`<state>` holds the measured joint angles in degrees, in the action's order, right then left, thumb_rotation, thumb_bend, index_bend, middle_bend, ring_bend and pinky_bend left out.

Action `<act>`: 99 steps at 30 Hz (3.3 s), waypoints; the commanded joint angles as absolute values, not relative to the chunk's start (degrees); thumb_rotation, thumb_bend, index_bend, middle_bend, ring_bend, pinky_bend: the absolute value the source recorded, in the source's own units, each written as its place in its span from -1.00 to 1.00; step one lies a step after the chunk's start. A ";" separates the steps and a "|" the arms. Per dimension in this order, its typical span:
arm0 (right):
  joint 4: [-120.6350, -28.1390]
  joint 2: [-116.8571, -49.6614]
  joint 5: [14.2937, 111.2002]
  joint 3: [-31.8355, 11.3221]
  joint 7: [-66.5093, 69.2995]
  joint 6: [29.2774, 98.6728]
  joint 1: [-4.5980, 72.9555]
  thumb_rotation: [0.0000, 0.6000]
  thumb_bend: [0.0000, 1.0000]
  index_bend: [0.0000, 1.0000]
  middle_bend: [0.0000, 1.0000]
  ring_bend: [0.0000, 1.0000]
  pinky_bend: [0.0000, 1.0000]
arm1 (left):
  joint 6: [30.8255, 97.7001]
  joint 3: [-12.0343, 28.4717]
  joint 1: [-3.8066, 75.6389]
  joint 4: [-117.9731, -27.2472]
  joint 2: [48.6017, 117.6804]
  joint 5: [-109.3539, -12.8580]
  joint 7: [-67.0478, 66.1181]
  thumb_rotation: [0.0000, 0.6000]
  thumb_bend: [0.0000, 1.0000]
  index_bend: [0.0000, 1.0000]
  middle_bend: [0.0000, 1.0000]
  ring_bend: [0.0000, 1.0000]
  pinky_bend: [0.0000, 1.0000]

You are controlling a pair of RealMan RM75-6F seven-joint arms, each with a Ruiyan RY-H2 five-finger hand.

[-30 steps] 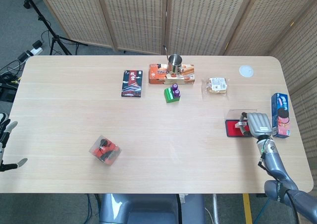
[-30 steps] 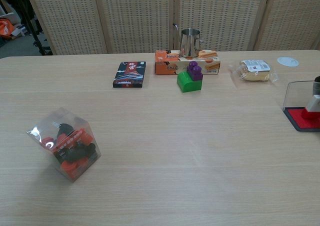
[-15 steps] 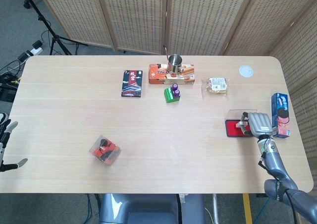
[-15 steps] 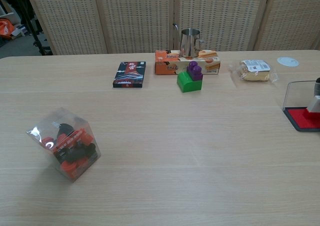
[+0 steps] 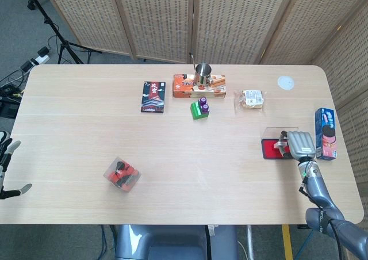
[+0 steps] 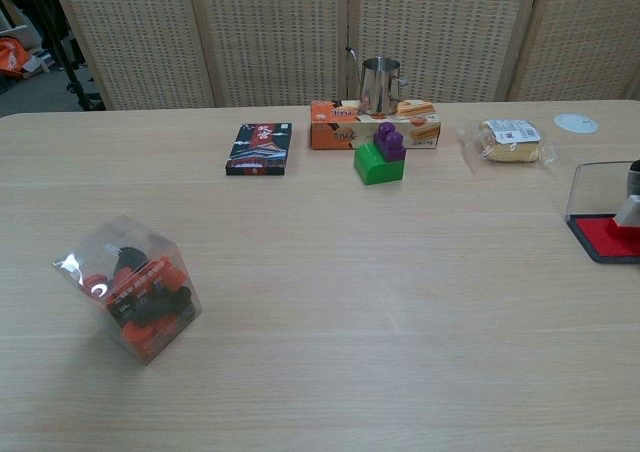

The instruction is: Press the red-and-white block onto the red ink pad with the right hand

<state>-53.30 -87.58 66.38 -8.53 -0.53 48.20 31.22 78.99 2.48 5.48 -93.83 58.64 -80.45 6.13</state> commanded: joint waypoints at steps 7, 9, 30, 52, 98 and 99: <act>-52.99 -87.78 66.17 -8.73 -1.35 47.51 31.21 1.00 0.14 0.15 0.94 1.00 1.00 | 79.09 2.44 5.43 -93.86 58.61 -80.54 6.21 1.00 -1.00 -1.00 -1.00 -1.00 -1.00; -53.00 -87.78 66.08 -8.77 -1.57 47.37 31.18 1.00 0.14 0.15 0.94 1.00 1.00 | 79.09 2.47 5.43 -93.86 58.60 -80.49 6.23 1.00 -1.00 -1.00 -1.00 -1.00 -1.00; -57.01 -86.04 69.87 -11.38 2.35 55.97 29.81 1.00 0.13 0.15 0.94 1.00 1.00 | 79.20 2.52 5.35 -93.92 58.49 -80.38 6.46 1.00 -1.00 -1.00 -1.00 -1.00 -1.00; -74.47 -84.63 74.76 -8.69 -11.26 61.72 30.22 1.00 0.14 0.15 0.94 1.00 1.00 | 79.20 2.39 5.27 -93.75 58.09 -80.75 7.58 1.00 -1.00 -1.00 -1.00 -1.00 -1.00; -65.71 -90.88 75.13 -6.44 -14.74 60.29 30.60 1.00 -0.17 0.02 0.94 1.00 1.00 | 79.17 2.26 5.22 -94.12 58.06 -80.72 6.96 1.00 -1.00 -1.00 -1.00 -1.00 -1.00; -65.65 -90.88 75.17 -6.40 -14.77 60.28 30.59 1.00 -0.17 0.01 0.94 1.00 1.00 | 79.15 2.25 5.23 -94.13 58.04 -80.75 6.97 1.00 -1.00 -1.00 -1.00 -1.00 -1.00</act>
<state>-65.65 -90.88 75.16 -6.40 -14.76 60.28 30.59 79.15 2.25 5.23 -94.13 58.03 -80.75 6.97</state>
